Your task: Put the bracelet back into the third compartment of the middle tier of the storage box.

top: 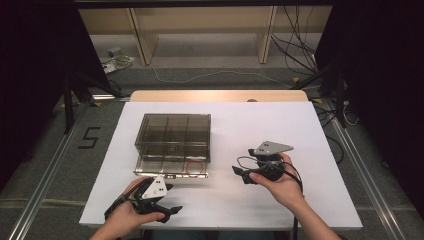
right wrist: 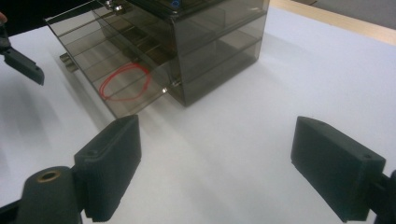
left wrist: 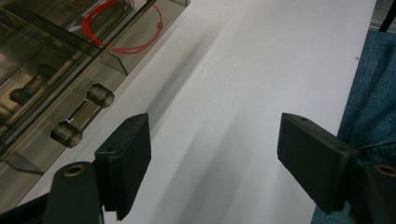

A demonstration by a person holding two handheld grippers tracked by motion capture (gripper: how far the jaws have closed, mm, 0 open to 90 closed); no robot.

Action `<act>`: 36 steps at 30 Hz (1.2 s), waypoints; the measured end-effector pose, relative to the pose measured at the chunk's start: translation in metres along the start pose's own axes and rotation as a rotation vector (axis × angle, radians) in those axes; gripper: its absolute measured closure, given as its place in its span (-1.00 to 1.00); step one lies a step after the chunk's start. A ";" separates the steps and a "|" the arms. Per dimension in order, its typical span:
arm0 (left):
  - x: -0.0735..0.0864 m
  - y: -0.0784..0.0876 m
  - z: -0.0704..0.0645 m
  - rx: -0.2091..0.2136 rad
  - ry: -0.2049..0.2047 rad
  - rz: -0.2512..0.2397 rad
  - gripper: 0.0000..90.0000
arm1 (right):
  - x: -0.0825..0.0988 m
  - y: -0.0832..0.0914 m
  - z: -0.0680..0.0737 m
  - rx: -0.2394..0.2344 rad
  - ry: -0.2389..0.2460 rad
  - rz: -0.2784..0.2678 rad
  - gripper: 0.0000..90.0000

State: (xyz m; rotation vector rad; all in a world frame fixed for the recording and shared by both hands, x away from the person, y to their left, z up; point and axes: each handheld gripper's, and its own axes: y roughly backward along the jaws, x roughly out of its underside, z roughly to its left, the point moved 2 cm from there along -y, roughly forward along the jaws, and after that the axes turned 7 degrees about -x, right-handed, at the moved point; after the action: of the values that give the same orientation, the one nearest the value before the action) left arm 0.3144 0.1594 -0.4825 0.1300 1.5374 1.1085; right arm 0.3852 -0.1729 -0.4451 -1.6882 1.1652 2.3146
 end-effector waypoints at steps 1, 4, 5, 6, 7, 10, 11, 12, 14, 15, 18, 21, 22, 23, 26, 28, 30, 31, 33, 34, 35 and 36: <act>0.000 0.000 0.000 -0.002 0.002 -0.001 -0.44 | 0.003 0.003 -0.001 -0.003 -0.003 -0.005 -0.63; -0.001 0.001 0.000 -0.003 0.012 -0.007 -0.48 | 0.011 0.010 -0.003 -0.003 -0.003 0.000 -0.63; -0.001 0.001 0.000 -0.003 0.018 -0.010 -0.50 | 0.014 0.012 -0.003 -0.001 -0.003 -0.001 -0.63; -0.001 0.001 0.001 -0.006 0.020 -0.014 -0.52 | 0.016 0.014 -0.002 -0.005 -0.006 0.001 -0.63; -0.001 0.002 0.001 -0.006 0.027 -0.016 -0.54 | 0.019 0.015 -0.002 -0.007 -0.004 0.004 -0.63; -0.001 0.002 0.002 -0.015 0.042 -0.021 -0.63 | 0.024 0.020 -0.001 -0.013 -0.015 0.003 -0.63; -0.001 0.002 0.003 -0.019 0.045 -0.024 -0.63 | 0.026 0.021 -0.002 -0.016 -0.014 0.003 -0.63; -0.001 0.003 0.003 -0.022 0.048 -0.026 -0.63 | 0.028 0.023 -0.001 -0.018 -0.018 -0.004 -0.63; -0.001 0.003 0.004 -0.024 0.058 -0.032 -0.63 | 0.032 0.027 -0.001 -0.020 -0.026 -0.003 -0.63; -0.001 0.004 0.005 -0.025 0.065 -0.034 -0.63 | 0.034 0.028 -0.002 -0.020 -0.027 -0.006 -0.64; -0.001 0.004 0.005 -0.029 0.072 -0.036 -0.63 | 0.040 0.034 -0.002 -0.012 -0.030 -0.007 -0.63; -0.001 0.004 0.006 -0.038 0.079 -0.041 -0.62 | 0.044 0.039 -0.003 -0.003 -0.034 -0.006 -0.64; -0.001 0.004 0.006 -0.039 0.078 -0.040 -0.61 | 0.045 0.040 -0.004 -0.001 -0.038 -0.009 -0.63; 0.000 0.004 0.006 -0.039 0.079 -0.040 -0.60 | 0.046 0.042 -0.004 0.004 -0.042 -0.009 -0.63; 0.000 0.004 0.007 -0.042 0.082 -0.040 -0.60 | 0.050 0.045 -0.006 0.010 -0.048 -0.005 -0.64; 0.000 0.004 0.008 -0.050 0.087 -0.048 -0.60 | 0.052 0.046 -0.005 0.017 -0.051 -0.002 -0.63; 0.001 0.005 0.009 -0.053 0.088 -0.049 -0.59 | 0.053 0.046 -0.005 0.019 -0.050 -0.002 -0.64; 0.001 0.005 0.009 -0.052 0.091 -0.052 -0.59 | 0.053 0.047 -0.005 0.019 -0.051 -0.003 -0.63; 0.002 0.005 0.010 -0.052 0.089 -0.051 -0.58 | 0.053 0.047 -0.005 0.027 -0.053 -0.005 -0.64; 0.002 0.005 0.011 -0.052 0.091 -0.052 -0.58 | 0.053 0.047 -0.006 0.030 -0.055 -0.008 -0.63; 0.002 0.006 0.011 -0.054 0.093 -0.054 -0.58 | 0.053 0.047 -0.006 0.032 -0.057 -0.009 -0.64; 0.002 0.006 0.011 -0.057 0.093 -0.056 -0.58 | 0.053 0.046 -0.006 0.034 -0.062 -0.012 -0.63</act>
State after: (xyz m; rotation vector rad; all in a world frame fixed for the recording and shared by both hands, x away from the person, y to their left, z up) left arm 0.3204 0.1703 -0.4783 -0.0040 1.5809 1.1259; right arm 0.3482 -0.2294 -0.4649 -1.5955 1.1733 2.3088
